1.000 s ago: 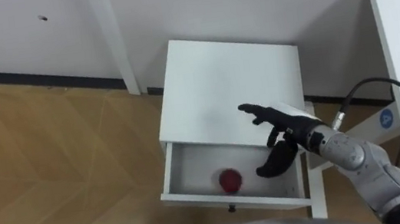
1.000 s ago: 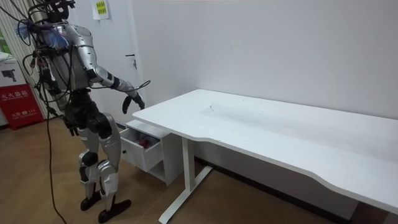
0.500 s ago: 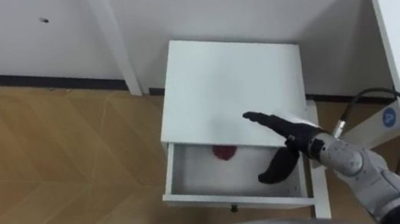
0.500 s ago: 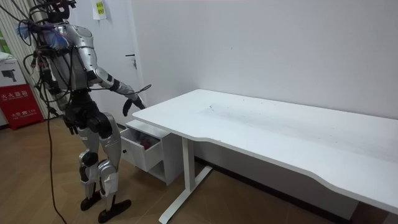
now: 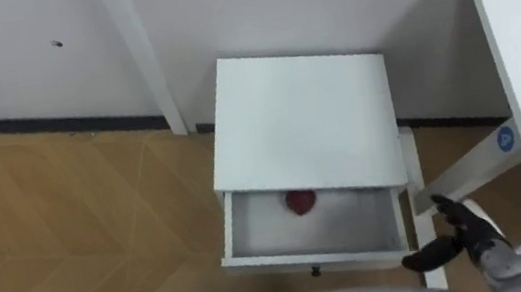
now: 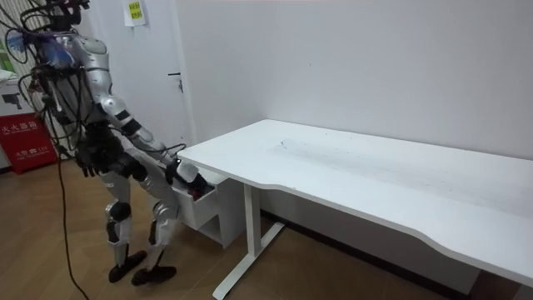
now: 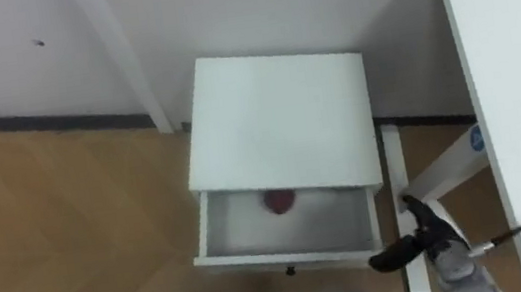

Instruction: Put apple and close drawer

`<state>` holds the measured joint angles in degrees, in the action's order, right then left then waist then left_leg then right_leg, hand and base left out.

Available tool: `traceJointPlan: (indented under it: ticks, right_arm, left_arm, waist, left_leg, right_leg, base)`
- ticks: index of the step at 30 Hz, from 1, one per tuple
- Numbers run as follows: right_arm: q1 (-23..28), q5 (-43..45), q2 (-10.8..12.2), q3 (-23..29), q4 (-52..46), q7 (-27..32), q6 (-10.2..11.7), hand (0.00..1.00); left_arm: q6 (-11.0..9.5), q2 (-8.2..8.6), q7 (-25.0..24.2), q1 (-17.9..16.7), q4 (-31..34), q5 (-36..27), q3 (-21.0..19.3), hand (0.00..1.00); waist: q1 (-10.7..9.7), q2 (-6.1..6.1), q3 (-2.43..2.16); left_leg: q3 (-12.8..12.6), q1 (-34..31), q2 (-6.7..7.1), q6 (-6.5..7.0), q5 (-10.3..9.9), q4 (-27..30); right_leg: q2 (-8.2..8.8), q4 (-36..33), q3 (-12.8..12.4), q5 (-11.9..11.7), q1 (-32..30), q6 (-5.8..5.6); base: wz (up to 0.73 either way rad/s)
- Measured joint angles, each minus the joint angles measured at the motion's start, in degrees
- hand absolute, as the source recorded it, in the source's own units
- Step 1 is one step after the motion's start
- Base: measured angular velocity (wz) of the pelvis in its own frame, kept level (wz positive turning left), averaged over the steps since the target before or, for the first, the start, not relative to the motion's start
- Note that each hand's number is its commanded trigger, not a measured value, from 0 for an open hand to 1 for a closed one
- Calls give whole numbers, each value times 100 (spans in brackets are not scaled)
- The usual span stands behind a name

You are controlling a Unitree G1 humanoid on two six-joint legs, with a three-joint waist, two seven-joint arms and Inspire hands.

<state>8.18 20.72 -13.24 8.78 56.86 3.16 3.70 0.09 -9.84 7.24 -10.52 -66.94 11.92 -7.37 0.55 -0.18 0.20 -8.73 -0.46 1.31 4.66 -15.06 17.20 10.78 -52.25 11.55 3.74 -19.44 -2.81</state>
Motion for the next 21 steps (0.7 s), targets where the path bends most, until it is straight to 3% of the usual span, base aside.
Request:
traceJointPlan:
  ticks: [1,2,3,4,5,6,7,8,9,10,11,12,13,14,15,16,17,20,21]
  right_arm:
    - [-44,-3,-83,58,104,94,-5,0]
    - [-27,-40,-85,44,112,164,23,0]
    - [10,-75,-85,32,138,173,38,0]
    - [46,-204,-90,-32,273,197,38,0]
    - [147,-242,-82,-192,351,201,-8,0]
    - [206,-249,-74,-311,362,197,-17,0]
    - [250,-291,-20,-460,448,174,-19,0]
    - [172,-379,-20,-534,549,166,-51,0]
    - [137,-465,-39,-531,617,169,-82,0]
    - [83,-553,-113,-522,776,195,-146,0]
    - [77,-559,-123,-523,817,210,-188,0]
    - [99,-570,-114,-542,868,234,-212,0]
    - [94,-564,-78,-549,962,234,-213,0]
    - [82,-563,-56,-547,991,234,-236,0]
    - [72,-597,-46,-542,999,241,-293,0]
    - [33,-777,-24,-569,999,265,-311,0]
    - [-26,-986,25,-614,1033,315,-298,0]
    - [-218,-1345,66,-655,1126,324,-248,0]
    - [-239,-1408,70,-655,1127,322,-244,0]
  left_arm:
    - [-9,0,1,14,-4,-2,-7,0]
    - [-6,-85,8,55,-47,-21,-24,0]
    - [8,-142,9,113,-112,-44,6,0]
    - [59,-232,-3,192,-201,-140,91,0]
    - [157,-268,1,266,-171,-182,83,0]
    - [198,-285,2,261,-155,-203,85,0]
    - [248,-353,-5,260,-140,-220,83,0]
    - [283,-412,-18,248,-64,-216,80,0]
    - [293,-406,-19,233,-38,-214,77,0]
    - [375,-302,-38,80,60,-219,83,0]
    - [396,-256,-50,-28,137,-219,84,0]
    - [470,-208,-50,-288,283,-235,89,0]
    - [541,-212,-16,-420,334,-232,79,0]
    - [571,-215,17,-437,336,-230,77,0]
    - [585,-182,78,-424,350,-229,81,0]
    - [576,-162,101,-411,389,-232,82,0]
    - [552,-181,134,-380,406,-247,75,0]
    - [460,-164,202,-140,392,-241,71,0]
    - [420,-160,214,-119,385,-252,71,0]
  waist:
    - [-7,219,0]
    - [-30,235,60]
    - [-88,298,71]
    - [-206,422,86]
    - [-223,574,112]
    - [-218,621,113]
    - [-244,673,100]
    - [-249,412,175]
    - [-250,306,173]
    - [-233,305,137]
    - [-217,298,126]
    - [-197,317,83]
    - [-124,220,47]
    - [-51,107,43]
    - [96,73,11]
    - [156,17,2]
    - [150,-77,-13]
    - [138,-205,-28]
    - [146,-229,-13]
  left_leg:
    - [-107,-189,-121,106,-196,394]
    - [-165,-340,-228,173,-332,712]
    - [-155,-413,-307,182,-377,862]
    - [-66,-511,-514,221,-416,1026]
    - [3,-515,-748,222,-413,1026]
    - [51,-516,-831,210,-407,1017]
    - [75,-533,-796,153,-425,1120]
    - [52,-688,-649,45,-581,1517]
    - [25,-801,-591,169,-737,1749]
    - [47,-915,-539,235,-900,2007]
    - [46,-909,-533,230,-912,1995]
    - [53,-841,-493,162,-853,1836]
    - [43,-754,-362,101,-713,1571]
    - [15,-717,-311,91,-621,1437]
    - [-19,-678,-273,36,-470,1166]
    - [-12,-624,-262,-15,-290,868]
    - [3,-578,-222,-68,-166,639]
    - [136,-522,-264,-204,-55,460]
    - [145,-499,-277,-222,-44,439]
  right_leg:
    - [-74,-894,-354,-1041,-743,-154]
    - [-245,-2615,-674,-1204,-1613,-74]
    - [-314,-3610,-704,-985,-1997,-1]
    - [-491,-5039,-614,-566,-2619,146]
    - [-657,-5774,-534,-319,-3064,197]
    - [-712,-5939,-529,-249,-3168,196]
    - [-692,-6028,-643,-156,-3222,71]
    - [-476,-5852,-934,-14,-3060,-83]
    - [-352,-5521,-1012,42,-2858,-59]
    - [-267,-4300,-970,78,-2140,-11]
    - [-299,-3518,-914,80,-1670,-15]
    - [-325,-1822,-750,122,-725,-75]
    - [-301,-249,-640,304,121,-163]
    - [-308,447,-607,562,497,-185]
    - [-401,1623,-551,939,1063,-187]
    - [-486,2577,-455,941,1481,-169]
    - [-503,3292,-336,914,1774,-129]
    - [-638,3976,-125,761,2113,-34]
    - [-659,3987,-119,759,2141,-28]
  base:
    - [-59]
    - [-57]
    - [-17]
    - [14]
    - [14]
    - [18]
    - [26]
    - [30]
    - [28]
    - [15]
    - [10]
    - [-6]
    - [-7]
    - [-15]
    - [-10]
    - [0]
    - [6]
    - [16]
    - [15]
